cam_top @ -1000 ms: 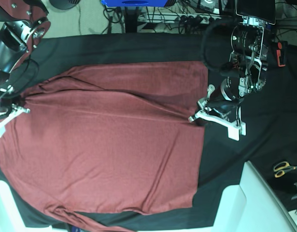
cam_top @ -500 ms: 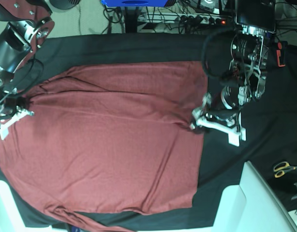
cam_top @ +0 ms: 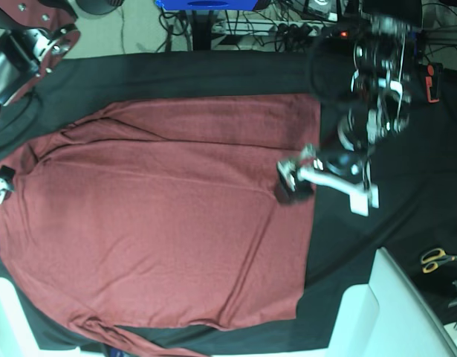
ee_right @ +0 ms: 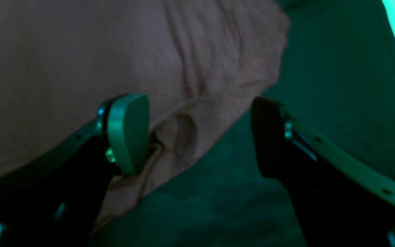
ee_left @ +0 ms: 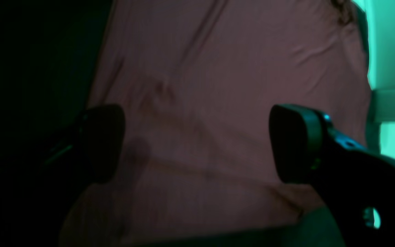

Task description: Fold the T-shirt properly

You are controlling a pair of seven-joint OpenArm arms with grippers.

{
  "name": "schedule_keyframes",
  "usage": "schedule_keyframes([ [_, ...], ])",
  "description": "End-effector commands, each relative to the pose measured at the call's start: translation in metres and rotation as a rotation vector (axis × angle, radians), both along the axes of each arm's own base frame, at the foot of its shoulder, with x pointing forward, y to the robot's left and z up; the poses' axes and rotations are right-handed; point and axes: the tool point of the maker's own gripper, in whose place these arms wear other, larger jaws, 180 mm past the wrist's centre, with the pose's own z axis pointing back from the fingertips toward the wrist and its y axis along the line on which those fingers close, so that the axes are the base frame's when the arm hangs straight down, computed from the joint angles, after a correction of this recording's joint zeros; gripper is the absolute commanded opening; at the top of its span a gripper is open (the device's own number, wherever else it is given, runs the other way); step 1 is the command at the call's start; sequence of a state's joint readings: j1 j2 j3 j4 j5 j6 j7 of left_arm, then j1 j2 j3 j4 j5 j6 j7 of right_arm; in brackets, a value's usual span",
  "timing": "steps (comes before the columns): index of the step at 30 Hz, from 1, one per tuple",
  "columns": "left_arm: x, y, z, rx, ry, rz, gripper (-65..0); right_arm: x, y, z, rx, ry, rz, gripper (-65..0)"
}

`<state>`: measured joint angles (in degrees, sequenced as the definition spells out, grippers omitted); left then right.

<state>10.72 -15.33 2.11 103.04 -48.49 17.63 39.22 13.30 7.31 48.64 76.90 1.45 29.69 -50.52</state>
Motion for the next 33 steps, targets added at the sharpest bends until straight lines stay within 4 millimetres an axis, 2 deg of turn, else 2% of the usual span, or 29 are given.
schedule_keyframes([
  [1, 0.003, 0.002, 0.017, 0.009, -0.054, -0.014, 0.0, 0.011, -0.008, 0.012, -0.015, -0.043, 0.002, -22.1],
  [6, -0.034, 0.008, 0.006, 0.048, 0.001, -0.047, 0.0, 0.004, -0.008, -0.012, 0.038, 0.019, 0.004, -25.7],
  [10, -0.055, 0.010, -0.007, 0.056, 0.058, -0.052, 0.0, 0.007, -0.002, -0.015, 0.045, 0.026, 0.026, -26.6],
  [12, -0.060, 0.010, -0.011, 0.055, 0.072, -0.052, 0.0, 0.023, 0.012, -0.011, 0.024, 0.024, 0.090, -33.9],
  [14, -0.062, 0.010, -0.011, 0.055, 0.075, -0.052, 0.0, 0.034, 0.022, -0.008, 0.005, 0.016, 0.140, -47.0],
  [15, -0.063, 0.010, -0.013, 0.055, 0.080, -0.053, -4.4, 0.037, 0.029, -0.011, 0.005, 0.027, 0.164, -55.8],
  [16, -0.064, 0.010, -0.013, 0.054, 0.083, -0.052, -12.8, 0.042, 0.036, -0.012, 0.010, 0.035, 0.184, -63.8],
  [17, -0.065, 0.010, -0.014, 0.053, 0.084, -0.052, -21.6, 0.047, 0.040, -0.012, 0.018, 0.035, 0.192, -65.0],
  [19, -0.066, 0.010, -0.014, 0.053, 0.086, -0.052, -39.0, 0.048, 0.044, -0.023, 0.044, 0.065, 0.169, -62.3],
  [22, -0.066, 0.010, -0.014, 0.054, 0.087, -0.052, -65.0, 0.049, 0.054, -0.034, 0.066, 0.096, 0.147, -64.7],
  [25, -0.066, 0.010, -0.015, 0.054, 0.088, -0.050, -65.0, 0.050, 0.064, -0.041, 0.078, 0.110, 0.127, -64.7],
  [30, -0.066, 0.010, -0.015, 0.054, 0.090, -0.050, -65.0, 0.053, 0.059, -0.040, 0.071, 0.093, 0.057, -64.7],
  [33, -0.066, 0.011, -0.015, 0.056, 0.090, -0.051, -65.0, 0.049, 0.058, -0.047, 0.079, 0.107, 0.053, -64.7],
])
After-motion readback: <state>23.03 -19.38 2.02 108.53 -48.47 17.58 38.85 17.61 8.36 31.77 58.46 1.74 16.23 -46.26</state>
